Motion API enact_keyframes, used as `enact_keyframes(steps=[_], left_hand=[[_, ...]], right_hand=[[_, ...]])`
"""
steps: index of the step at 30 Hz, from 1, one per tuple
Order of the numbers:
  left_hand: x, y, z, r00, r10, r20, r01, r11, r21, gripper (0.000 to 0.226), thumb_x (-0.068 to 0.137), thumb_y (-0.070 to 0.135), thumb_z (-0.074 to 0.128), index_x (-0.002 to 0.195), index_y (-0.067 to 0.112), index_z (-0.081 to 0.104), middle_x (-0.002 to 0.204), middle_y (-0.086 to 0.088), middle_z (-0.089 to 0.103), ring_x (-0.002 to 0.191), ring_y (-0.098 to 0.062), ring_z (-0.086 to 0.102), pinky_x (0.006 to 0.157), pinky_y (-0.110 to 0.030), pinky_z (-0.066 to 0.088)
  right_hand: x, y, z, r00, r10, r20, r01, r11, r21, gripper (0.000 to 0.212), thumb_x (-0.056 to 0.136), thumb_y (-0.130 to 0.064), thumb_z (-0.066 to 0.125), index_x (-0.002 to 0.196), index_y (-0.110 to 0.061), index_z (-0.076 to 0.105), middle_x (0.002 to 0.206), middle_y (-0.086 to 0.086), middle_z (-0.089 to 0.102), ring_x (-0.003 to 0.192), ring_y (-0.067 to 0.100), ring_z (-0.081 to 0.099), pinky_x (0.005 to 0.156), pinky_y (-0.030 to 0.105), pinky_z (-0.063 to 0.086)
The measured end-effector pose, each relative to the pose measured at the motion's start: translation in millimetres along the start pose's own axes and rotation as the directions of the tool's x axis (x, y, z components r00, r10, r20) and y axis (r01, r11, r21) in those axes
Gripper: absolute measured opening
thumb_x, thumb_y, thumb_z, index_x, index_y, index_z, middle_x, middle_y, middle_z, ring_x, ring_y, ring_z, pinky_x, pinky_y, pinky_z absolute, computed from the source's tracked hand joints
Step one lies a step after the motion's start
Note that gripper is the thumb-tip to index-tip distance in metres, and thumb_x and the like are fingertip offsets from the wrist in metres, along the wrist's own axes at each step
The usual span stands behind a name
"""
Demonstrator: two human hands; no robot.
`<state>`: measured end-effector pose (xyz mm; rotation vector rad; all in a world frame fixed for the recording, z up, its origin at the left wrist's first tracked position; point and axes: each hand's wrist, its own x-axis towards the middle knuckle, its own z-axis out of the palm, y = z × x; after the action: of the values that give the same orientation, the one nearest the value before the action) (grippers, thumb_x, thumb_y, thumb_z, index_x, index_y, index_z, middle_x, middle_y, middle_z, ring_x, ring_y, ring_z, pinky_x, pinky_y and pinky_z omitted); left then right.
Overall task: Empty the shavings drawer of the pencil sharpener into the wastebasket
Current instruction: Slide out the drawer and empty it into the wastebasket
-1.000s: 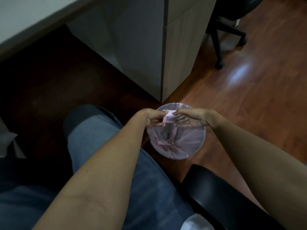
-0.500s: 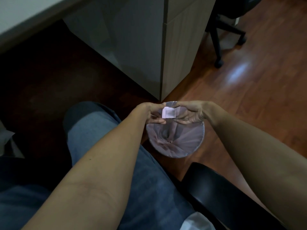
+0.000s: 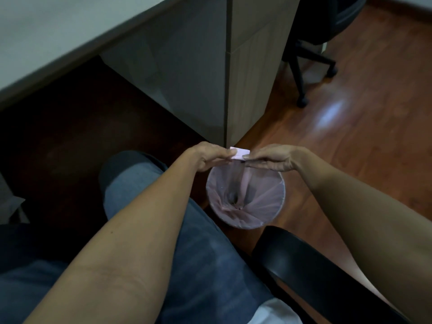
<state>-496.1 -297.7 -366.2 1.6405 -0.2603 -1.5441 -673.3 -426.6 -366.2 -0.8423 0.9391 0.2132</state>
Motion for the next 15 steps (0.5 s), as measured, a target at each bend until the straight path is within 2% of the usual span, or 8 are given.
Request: enact_keyframes(steps=[2, 3, 5, 6, 9, 10, 12, 15], left_hand=[[-12, 7, -1, 0.995, 0.093, 0.031, -0.093, 0.996, 0.008, 0.044, 0.082, -0.008, 0.075, 0.123, -0.014, 0.061, 0.114, -0.025, 0.069, 0.095, -0.023, 0.072, 0.075, -0.021, 0.062], [-17, 11, -1, 0.990, 0.139, 0.038, -0.140, 0.990, 0.035, 0.047, 0.081, -0.010, 0.075, 0.125, -0.013, 0.060, 0.120, -0.026, 0.068, 0.099, -0.024, 0.072, 0.078, -0.022, 0.062], [-25, 22, 0, 0.971, 0.238, 0.037, -0.241, 0.961, 0.133, 0.055, 0.078, -0.008, 0.079, 0.129, -0.010, 0.060, 0.125, -0.024, 0.068, 0.111, -0.028, 0.070, 0.090, -0.028, 0.060], [-28, 28, 1, 0.956, 0.290, 0.034, -0.292, 0.940, 0.179, 0.058, 0.075, -0.005, 0.083, 0.129, -0.008, 0.061, 0.125, -0.023, 0.069, 0.115, -0.029, 0.069, 0.096, -0.032, 0.058], [-46, 49, 7, 0.903, 0.428, 0.043, -0.426, 0.873, 0.237, 0.063, 0.067, 0.003, 0.090, 0.124, -0.005, 0.065, 0.120, -0.019, 0.073, 0.117, -0.030, 0.069, 0.104, -0.039, 0.053], [-53, 58, 10, 0.882, 0.468, 0.049, -0.465, 0.848, 0.255, 0.062, 0.067, 0.003, 0.090, 0.124, -0.004, 0.065, 0.120, -0.018, 0.073, 0.116, -0.028, 0.069, 0.104, -0.038, 0.053], [-68, 77, 16, 0.838, 0.542, 0.060, -0.535, 0.795, 0.288, 0.061, 0.070, 0.005, 0.090, 0.125, -0.003, 0.065, 0.120, -0.015, 0.073, 0.114, -0.025, 0.070, 0.102, -0.035, 0.054], [-96, 108, 26, 0.772, 0.629, 0.087, -0.620, 0.716, 0.320, 0.059, 0.073, 0.010, 0.089, 0.126, 0.002, 0.065, 0.117, -0.006, 0.074, 0.102, -0.008, 0.073, 0.087, -0.021, 0.058]], right_hand=[[-8, -6, 0, 0.997, -0.071, 0.004, 0.071, 0.997, -0.024, 0.029, 0.088, 0.009, 0.068, 0.117, 0.006, 0.067, 0.107, 0.015, 0.076, 0.098, 0.015, 0.075, 0.088, 0.024, 0.060], [-14, -9, 2, 0.993, -0.120, -0.007, 0.119, 0.992, -0.041, 0.035, 0.088, 0.013, 0.066, 0.123, 0.006, 0.064, 0.102, 0.014, 0.077, 0.088, 0.013, 0.077, 0.080, 0.021, 0.062], [-26, -18, 7, 0.975, -0.220, -0.023, 0.218, 0.973, -0.081, 0.041, 0.087, 0.018, 0.064, 0.126, 0.006, 0.062, 0.088, 0.010, 0.078, 0.070, 0.008, 0.076, 0.065, 0.015, 0.060], [-31, -23, 8, 0.958, -0.285, -0.039, 0.279, 0.954, -0.113, 0.042, 0.085, 0.019, 0.066, 0.125, 0.006, 0.064, 0.090, 0.009, 0.078, 0.071, 0.007, 0.076, 0.065, 0.014, 0.060], [-50, -37, 10, 0.886, -0.458, -0.074, 0.441, 0.880, -0.176, 0.053, 0.079, 0.018, 0.072, 0.130, 0.007, 0.062, 0.117, 0.017, 0.074, 0.097, 0.015, 0.074, 0.094, 0.026, 0.058], [-57, -43, 11, 0.864, -0.498, -0.078, 0.481, 0.860, -0.173, 0.054, 0.079, 0.019, 0.071, 0.130, 0.007, 0.061, 0.119, 0.018, 0.073, 0.099, 0.016, 0.074, 0.097, 0.028, 0.056], [-74, -59, 13, 0.817, -0.572, -0.072, 0.554, 0.814, -0.173, 0.052, 0.079, 0.023, 0.068, 0.128, 0.008, 0.061, 0.113, 0.017, 0.073, 0.095, 0.016, 0.075, 0.093, 0.026, 0.059], [-104, -87, 20, 0.749, -0.661, -0.045, 0.641, 0.741, -0.200, 0.046, 0.079, 0.025, 0.066, 0.120, 0.004, 0.066, 0.110, 0.016, 0.074, 0.095, 0.017, 0.074, 0.095, 0.027, 0.058]])
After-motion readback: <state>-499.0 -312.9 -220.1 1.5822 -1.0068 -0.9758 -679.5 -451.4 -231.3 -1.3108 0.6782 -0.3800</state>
